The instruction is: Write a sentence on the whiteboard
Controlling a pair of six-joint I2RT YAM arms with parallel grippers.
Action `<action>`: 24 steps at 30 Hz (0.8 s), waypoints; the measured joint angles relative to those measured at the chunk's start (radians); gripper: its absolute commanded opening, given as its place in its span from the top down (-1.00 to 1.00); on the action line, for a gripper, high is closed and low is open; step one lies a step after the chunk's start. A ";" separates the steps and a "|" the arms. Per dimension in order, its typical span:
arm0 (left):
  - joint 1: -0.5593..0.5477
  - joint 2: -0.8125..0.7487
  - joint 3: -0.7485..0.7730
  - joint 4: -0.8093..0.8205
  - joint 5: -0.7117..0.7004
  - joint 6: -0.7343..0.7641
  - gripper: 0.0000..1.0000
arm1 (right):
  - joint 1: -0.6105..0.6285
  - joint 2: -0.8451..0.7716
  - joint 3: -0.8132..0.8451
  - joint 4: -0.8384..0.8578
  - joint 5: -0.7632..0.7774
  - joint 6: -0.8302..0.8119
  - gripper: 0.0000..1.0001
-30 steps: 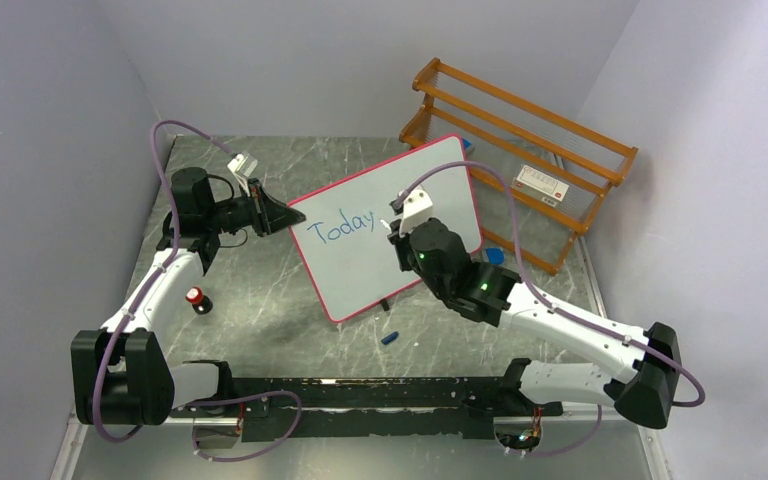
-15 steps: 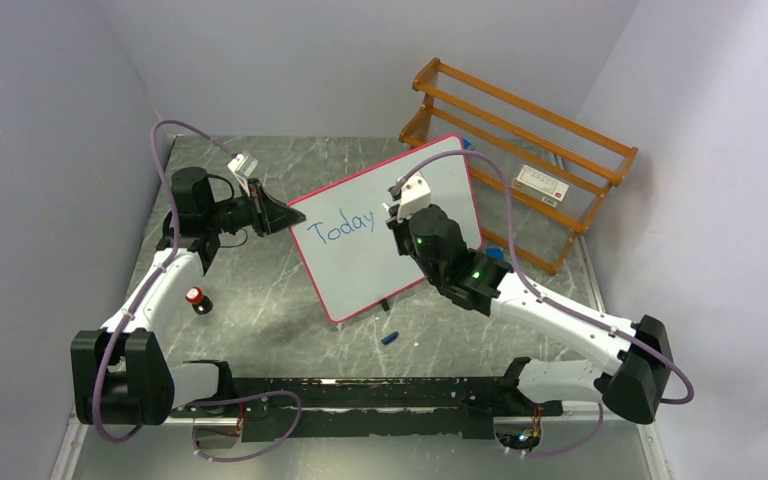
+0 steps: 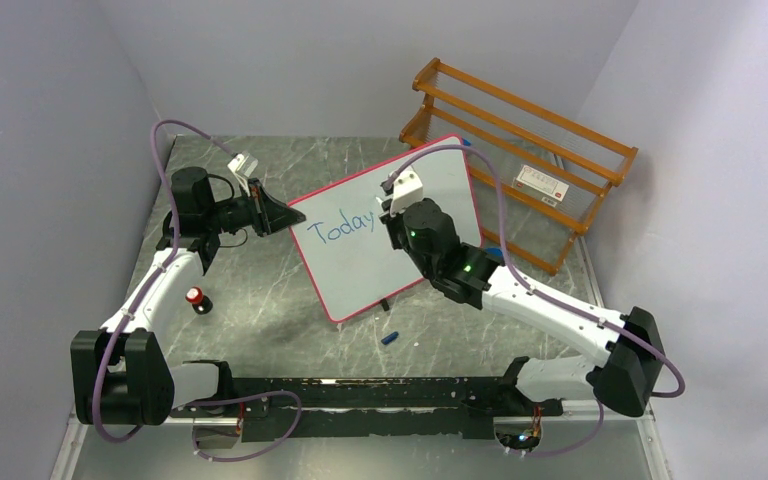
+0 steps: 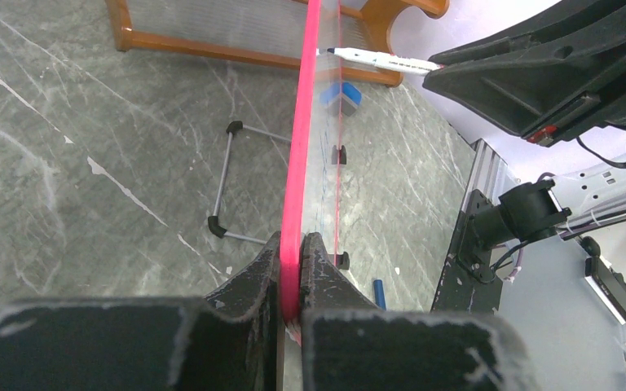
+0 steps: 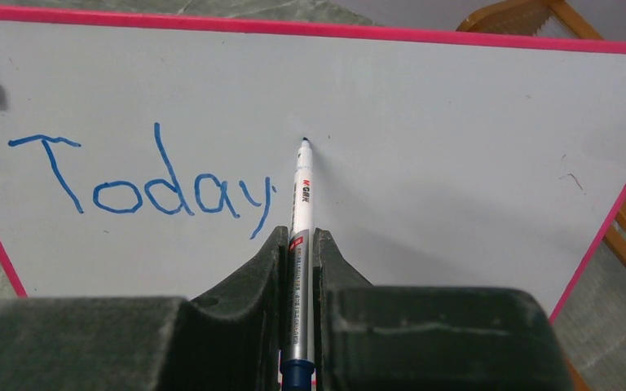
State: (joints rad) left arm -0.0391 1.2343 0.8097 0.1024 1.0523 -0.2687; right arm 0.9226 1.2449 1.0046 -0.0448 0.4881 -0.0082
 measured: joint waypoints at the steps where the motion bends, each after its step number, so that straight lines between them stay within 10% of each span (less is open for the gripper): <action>1: 0.000 0.000 0.000 0.000 0.000 0.000 0.90 | -0.001 0.004 0.000 0.000 -0.002 0.000 1.00; 24: -0.001 0.000 0.000 -0.002 -0.003 0.000 0.90 | -0.005 -0.012 0.007 -0.043 -0.032 0.003 1.00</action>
State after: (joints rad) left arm -0.0399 1.2343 0.8101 0.1009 1.0496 -0.2687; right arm 0.9173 1.2331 1.0115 -0.0883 0.4557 -0.0048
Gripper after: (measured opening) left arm 0.088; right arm 0.127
